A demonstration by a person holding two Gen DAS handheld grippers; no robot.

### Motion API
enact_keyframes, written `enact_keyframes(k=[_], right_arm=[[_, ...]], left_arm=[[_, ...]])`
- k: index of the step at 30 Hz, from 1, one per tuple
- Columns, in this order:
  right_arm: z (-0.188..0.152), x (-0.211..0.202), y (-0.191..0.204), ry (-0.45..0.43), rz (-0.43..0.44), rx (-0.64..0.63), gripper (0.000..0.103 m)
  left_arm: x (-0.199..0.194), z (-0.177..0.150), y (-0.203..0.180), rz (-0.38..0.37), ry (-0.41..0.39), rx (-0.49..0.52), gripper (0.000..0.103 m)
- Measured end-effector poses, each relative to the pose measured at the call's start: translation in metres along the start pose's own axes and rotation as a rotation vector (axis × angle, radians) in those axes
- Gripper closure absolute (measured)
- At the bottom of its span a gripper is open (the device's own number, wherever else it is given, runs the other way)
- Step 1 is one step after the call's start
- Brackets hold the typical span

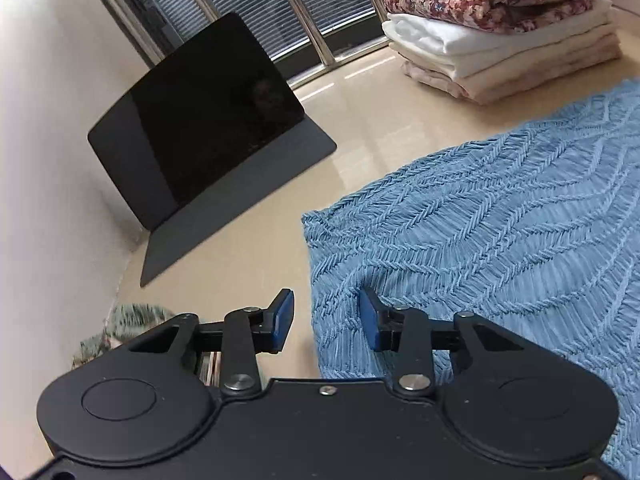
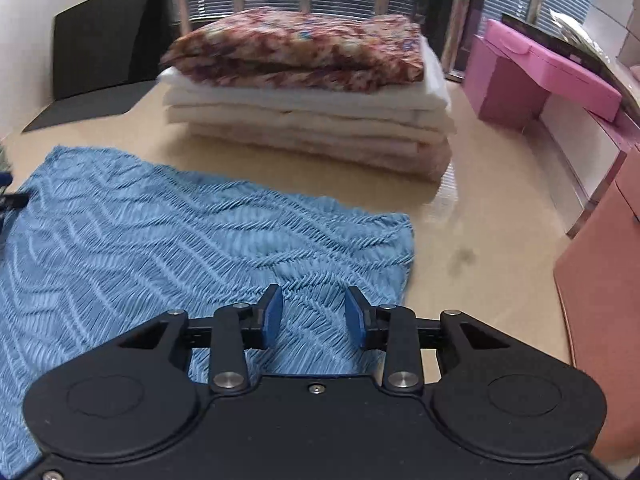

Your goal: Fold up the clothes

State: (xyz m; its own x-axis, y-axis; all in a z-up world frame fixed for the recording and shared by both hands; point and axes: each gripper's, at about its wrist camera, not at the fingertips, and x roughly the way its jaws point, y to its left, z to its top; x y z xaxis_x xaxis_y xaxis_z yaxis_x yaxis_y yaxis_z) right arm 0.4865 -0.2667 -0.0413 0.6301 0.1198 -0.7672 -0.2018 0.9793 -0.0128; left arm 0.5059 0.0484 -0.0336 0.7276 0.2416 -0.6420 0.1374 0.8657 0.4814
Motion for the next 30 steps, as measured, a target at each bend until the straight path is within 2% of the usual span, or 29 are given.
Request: enact_keyframes(k=[3,9,12,13,14,15,16,17,18,19,20,25,30], right_arm=[[0.01,0.008,-0.003,0.005,-0.005,0.004,0.067],[0.023,0.021,-0.005,-0.009,-0.018,0.027,0.067],[0.021,0.02,-0.004,-0.025,-0.025,0.032,0.064],[0.019,0.018,-0.003,-0.03,-0.025,0.031,0.061],[0.016,0.014,-0.003,-0.034,-0.023,0.036,0.054],[0.013,0.007,-0.004,-0.042,-0.014,0.055,0.05],[0.009,-0.003,-0.005,-0.066,0.014,0.079,0.045],[0.005,-0.018,-0.005,-0.102,0.054,0.1,0.037],[-0.001,-0.033,-0.005,-0.136,0.086,0.113,0.031],[-0.01,-0.051,-0.003,-0.162,0.104,0.119,0.013],[-0.02,-0.071,0.0,-0.182,0.115,0.118,0.004],[-0.092,-0.15,0.023,-0.232,0.221,0.046,0.002],[-0.155,-0.194,0.054,-0.21,0.269,0.018,0.002]], left_arm=[[0.007,0.007,-0.006,0.032,-0.01,0.028,0.067],[0.017,0.018,-0.011,0.077,-0.007,0.016,0.067],[0.012,0.019,-0.014,0.11,0.008,0.009,0.059],[0.008,0.02,-0.012,0.109,0.007,-0.004,0.046],[-0.001,0.017,-0.008,0.098,-0.018,-0.024,0.03],[-0.013,0.013,-0.003,0.085,-0.055,-0.045,0.021],[-0.025,0.01,0.002,0.071,-0.091,-0.065,0.009],[-0.039,0.004,0.006,0.067,-0.133,-0.072,0.002],[-0.055,-0.003,0.01,0.067,-0.17,-0.07,0.001],[-0.072,-0.012,0.013,0.061,-0.203,-0.069,0.0],[-0.088,-0.022,0.016,0.051,-0.224,-0.07,0.0],[-0.158,-0.083,0.018,-0.042,-0.253,-0.081,0.0],[-0.211,-0.148,0.007,-0.173,-0.194,-0.095,0.0]])
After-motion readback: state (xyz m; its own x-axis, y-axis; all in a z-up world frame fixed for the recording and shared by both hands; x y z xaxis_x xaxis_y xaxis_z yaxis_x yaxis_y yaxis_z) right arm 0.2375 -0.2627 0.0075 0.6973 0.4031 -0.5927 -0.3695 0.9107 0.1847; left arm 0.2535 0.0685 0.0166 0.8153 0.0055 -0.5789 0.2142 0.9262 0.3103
